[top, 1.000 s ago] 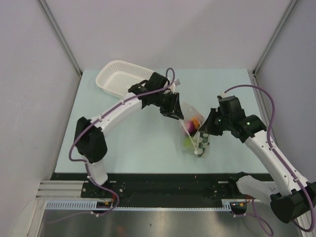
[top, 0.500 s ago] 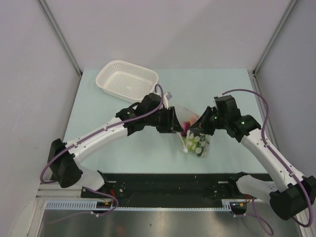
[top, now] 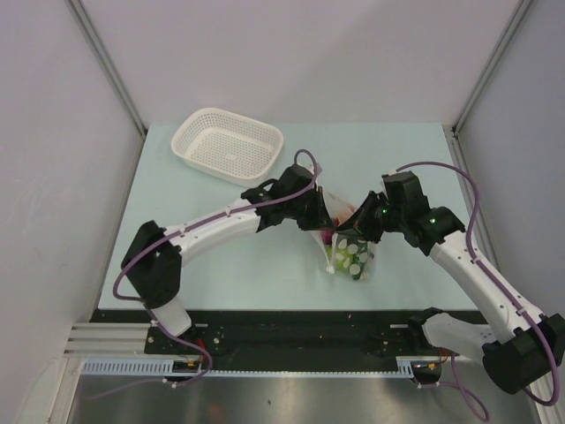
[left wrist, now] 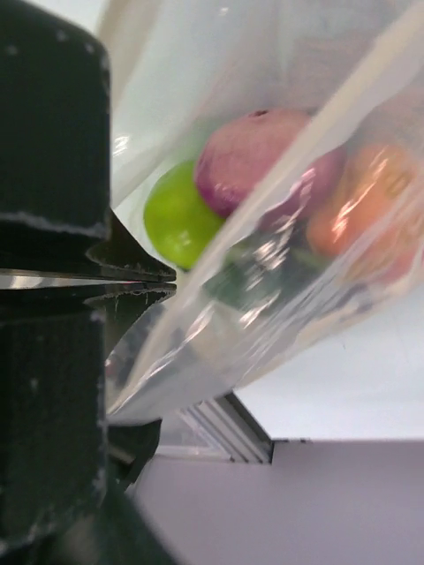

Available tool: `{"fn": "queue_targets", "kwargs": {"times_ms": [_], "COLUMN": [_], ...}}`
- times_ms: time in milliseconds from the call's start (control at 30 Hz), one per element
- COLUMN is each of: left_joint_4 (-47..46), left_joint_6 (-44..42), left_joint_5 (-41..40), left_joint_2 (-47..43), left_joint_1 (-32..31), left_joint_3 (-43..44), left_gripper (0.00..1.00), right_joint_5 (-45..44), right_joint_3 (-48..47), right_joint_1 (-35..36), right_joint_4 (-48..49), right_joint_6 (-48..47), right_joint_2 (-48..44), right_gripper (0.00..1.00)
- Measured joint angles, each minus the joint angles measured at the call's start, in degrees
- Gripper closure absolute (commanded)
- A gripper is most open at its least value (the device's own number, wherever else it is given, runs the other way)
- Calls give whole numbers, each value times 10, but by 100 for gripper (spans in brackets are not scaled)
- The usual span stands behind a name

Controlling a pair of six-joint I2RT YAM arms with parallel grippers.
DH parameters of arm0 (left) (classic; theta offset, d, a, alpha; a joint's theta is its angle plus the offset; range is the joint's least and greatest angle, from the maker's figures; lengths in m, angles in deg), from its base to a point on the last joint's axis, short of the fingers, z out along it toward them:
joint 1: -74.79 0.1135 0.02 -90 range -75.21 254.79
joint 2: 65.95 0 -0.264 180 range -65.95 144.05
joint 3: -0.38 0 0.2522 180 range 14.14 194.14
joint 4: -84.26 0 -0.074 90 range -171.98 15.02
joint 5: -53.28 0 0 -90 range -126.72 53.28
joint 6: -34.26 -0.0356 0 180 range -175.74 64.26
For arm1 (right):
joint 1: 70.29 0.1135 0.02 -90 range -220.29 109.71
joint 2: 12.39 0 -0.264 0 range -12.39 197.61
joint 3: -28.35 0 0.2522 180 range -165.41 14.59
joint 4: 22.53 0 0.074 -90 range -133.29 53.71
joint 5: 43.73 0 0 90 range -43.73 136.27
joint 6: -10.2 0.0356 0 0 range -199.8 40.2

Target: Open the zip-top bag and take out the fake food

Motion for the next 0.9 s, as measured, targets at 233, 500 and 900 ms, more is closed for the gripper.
{"fn": "queue_targets", "kwargs": {"times_ms": [233, 500, 900], "left_joint_4": [4, -4, 0], "left_joint_6": [-11, -35, -74], "left_joint_5": [-30, -59, -75], "left_joint_2": [42, 56, 112], "left_joint_1": [0, 0, -1], "left_joint_3": [15, 16, 17], "left_gripper": [78, 47, 31], "right_joint_5": [-4, -9, -11], "right_joint_3": [0, 3, 42], "right_joint_1": [0, 1, 0], "right_joint_4": [0, 1, 14], "right_joint_6": [4, 4, 4], "right_joint_2": [-5, -6, -10], "right_gripper": [100, 100, 100]}}
